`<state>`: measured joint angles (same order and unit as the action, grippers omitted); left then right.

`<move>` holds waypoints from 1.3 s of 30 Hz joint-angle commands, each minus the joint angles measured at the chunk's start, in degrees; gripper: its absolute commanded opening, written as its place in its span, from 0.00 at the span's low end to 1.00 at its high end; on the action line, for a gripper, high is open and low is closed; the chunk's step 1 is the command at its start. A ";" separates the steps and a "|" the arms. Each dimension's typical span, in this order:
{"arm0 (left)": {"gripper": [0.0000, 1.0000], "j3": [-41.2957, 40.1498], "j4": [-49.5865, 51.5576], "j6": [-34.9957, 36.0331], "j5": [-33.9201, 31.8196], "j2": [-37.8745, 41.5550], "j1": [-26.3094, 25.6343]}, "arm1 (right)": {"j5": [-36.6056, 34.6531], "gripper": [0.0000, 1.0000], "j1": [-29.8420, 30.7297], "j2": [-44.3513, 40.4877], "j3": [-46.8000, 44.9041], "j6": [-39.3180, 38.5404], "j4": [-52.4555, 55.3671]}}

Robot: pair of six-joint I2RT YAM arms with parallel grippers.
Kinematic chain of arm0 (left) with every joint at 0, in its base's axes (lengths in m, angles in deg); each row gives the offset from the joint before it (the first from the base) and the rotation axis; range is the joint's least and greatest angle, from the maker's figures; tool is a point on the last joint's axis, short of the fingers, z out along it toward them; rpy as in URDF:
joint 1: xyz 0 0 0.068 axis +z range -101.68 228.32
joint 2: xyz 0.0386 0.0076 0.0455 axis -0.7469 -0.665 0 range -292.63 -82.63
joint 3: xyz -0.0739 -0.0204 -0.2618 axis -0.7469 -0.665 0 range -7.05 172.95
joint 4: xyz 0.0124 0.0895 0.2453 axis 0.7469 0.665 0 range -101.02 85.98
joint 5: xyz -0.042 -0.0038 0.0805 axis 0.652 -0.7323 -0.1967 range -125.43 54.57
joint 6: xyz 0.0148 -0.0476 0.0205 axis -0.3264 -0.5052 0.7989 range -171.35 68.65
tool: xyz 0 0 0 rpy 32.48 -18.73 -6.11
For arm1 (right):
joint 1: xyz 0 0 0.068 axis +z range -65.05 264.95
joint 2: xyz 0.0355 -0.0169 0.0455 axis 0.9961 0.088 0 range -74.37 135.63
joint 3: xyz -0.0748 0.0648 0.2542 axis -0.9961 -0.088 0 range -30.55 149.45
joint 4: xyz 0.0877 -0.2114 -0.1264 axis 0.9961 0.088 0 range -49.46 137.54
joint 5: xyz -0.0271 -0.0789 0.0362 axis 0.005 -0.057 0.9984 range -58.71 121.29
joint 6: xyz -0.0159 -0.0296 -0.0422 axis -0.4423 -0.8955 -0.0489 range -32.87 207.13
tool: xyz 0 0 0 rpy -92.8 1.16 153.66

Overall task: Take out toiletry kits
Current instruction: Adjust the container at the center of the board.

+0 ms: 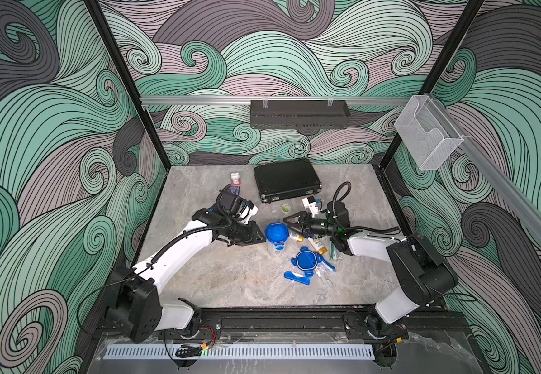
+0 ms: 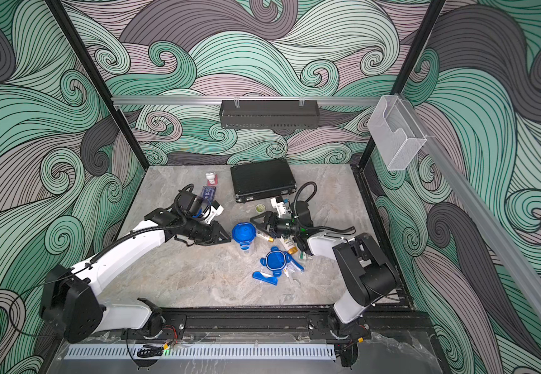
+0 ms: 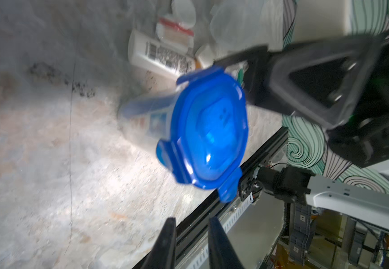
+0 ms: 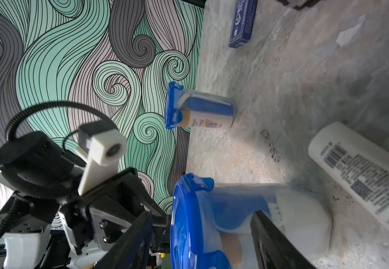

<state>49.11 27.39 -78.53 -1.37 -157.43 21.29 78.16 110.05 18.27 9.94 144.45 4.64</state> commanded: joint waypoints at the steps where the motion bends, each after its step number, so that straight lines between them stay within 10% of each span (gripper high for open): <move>1: 0.23 -7.42 -4.59 -2.58 1.67 1.76 0.07 | -2.18 0.69 0.10 1.76 3.83 -6.94 9.40; 15: 0.16 -7.57 -19.22 -6.35 4.50 -9.79 -3.15 | 0.50 0.67 3.37 2.01 1.52 -3.71 6.14; 39: 0.20 -3.07 -15.84 -6.22 1.99 -12.43 1.74 | -4.85 0.75 5.92 -13.40 -7.04 -5.29 19.84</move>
<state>43.77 10.10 -85.24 1.01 -169.54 22.45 74.78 115.91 6.60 3.67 140.39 20.60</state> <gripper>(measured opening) 0.204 0.746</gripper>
